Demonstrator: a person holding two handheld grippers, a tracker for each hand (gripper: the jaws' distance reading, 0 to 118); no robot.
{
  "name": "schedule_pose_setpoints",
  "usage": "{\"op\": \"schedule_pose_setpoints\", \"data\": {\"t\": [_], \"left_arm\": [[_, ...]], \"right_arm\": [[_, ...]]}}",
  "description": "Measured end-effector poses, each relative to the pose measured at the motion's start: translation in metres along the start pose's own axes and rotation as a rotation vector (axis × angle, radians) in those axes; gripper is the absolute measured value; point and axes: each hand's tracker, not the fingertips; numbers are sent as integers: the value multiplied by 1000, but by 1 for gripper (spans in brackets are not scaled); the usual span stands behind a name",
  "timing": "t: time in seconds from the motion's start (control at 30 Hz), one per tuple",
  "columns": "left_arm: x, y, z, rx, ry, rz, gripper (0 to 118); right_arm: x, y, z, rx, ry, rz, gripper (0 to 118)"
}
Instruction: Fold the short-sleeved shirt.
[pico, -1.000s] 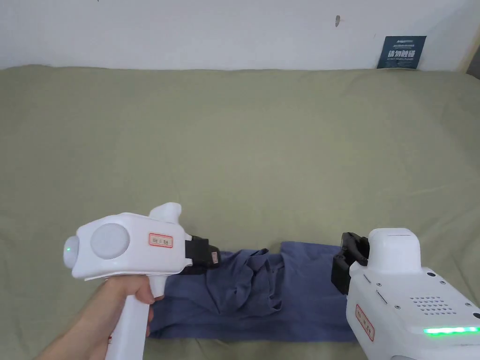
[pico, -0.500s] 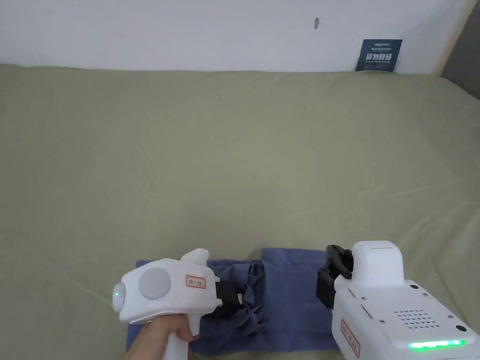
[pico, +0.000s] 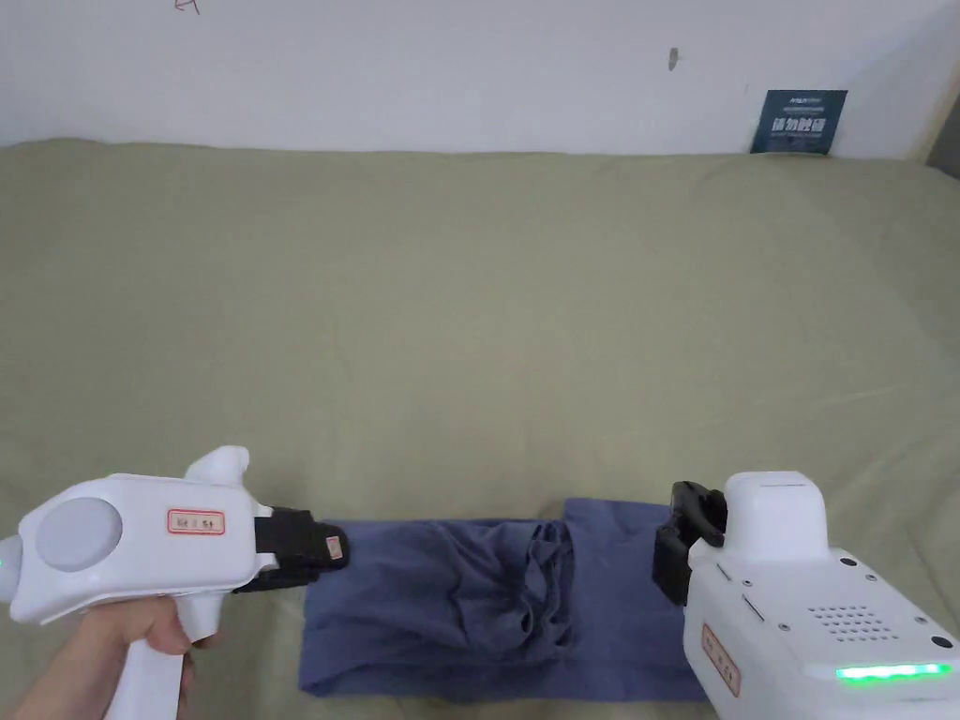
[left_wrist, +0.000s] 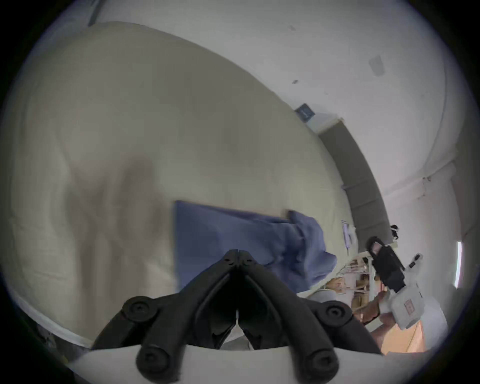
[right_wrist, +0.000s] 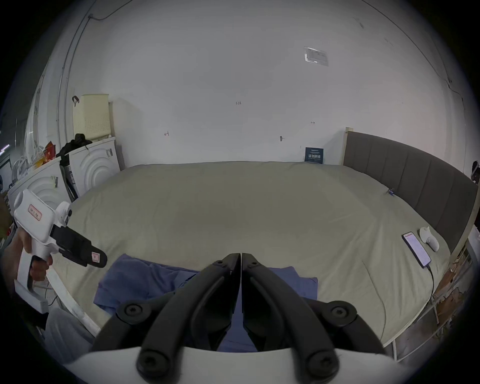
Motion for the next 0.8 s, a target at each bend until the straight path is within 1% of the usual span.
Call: {"op": "schedule_pose_setpoints", "data": {"t": [0.03, 0.07, 0.1, 0.13, 0.17, 0.2, 0.27, 0.3, 0.37, 0.47, 0.5, 0.53, 0.57, 0.6, 0.63, 0.67, 0.73, 0.8], "left_arm": [[-7, 0, -1, -11, -4, 9, 1], [-16, -1, -3, -31, -17, 17, 4], [-23, -2, -5, -53, -45, 37, 24], [-28, -4, -7, -67, -75, 49, 65], [-26, -6, -11, -67, -95, 56, 117], [-30, -8, -14, -74, -119, 59, 118], [-35, -10, -27, -120, -188, 91, 110], [-32, -10, -29, -97, -211, 123, 110], [-34, -9, -41, -110, -204, 146, 97], [-40, -4, -62, -117, -305, 207, 92], [-39, -4, -65, -109, -329, 237, 85], [-38, -3, -67, -118, -326, 246, 59], [-43, -4, -66, -111, -298, 235, 11], [-40, -6, -71, -115, -223, 223, 11], [-39, -8, -72, -119, -189, 215, 11], [-39, -8, -70, -120, -224, 206, 11], [-35, -10, -56, -107, -219, 198, 11], [-29, -9, -37, -65, -153, 152, 11]], "right_arm": [[-1, 0, 0, -2, 5, 1, 7], [-3, 0, 0, -3, 8, 4, 7], [-5, -1, 0, -4, 8, 8, 7], [-6, -1, -1, -4, 8, 11, 7], [-6, 0, -1, -5, 9, 14, 7], [-6, 0, -1, -6, 9, 14, 7], [-6, 1, -1, -7, 8, 18, 7], [-6, 2, -1, -7, 5, 21, 7], [-4, 3, -1, -5, 1, 21, 7], [-2, 4, 0, -4, -7, 22, 7], [-1, 5, 1, -2, -10, 21, 7], [1, 6, 1, -2, -11, 20, 7], [2, 6, 3, -1, -12, 19, 7], [3, 7, 4, 1, -17, 20, 7], [4, 8, 5, 2, -19, 20, 7], [6, 8, 6, 4, -21, 20, 7], [8, 10, 9, 12, -26, 18, 7], [9, 11, 10, 19, -28, 23, 7]]}}
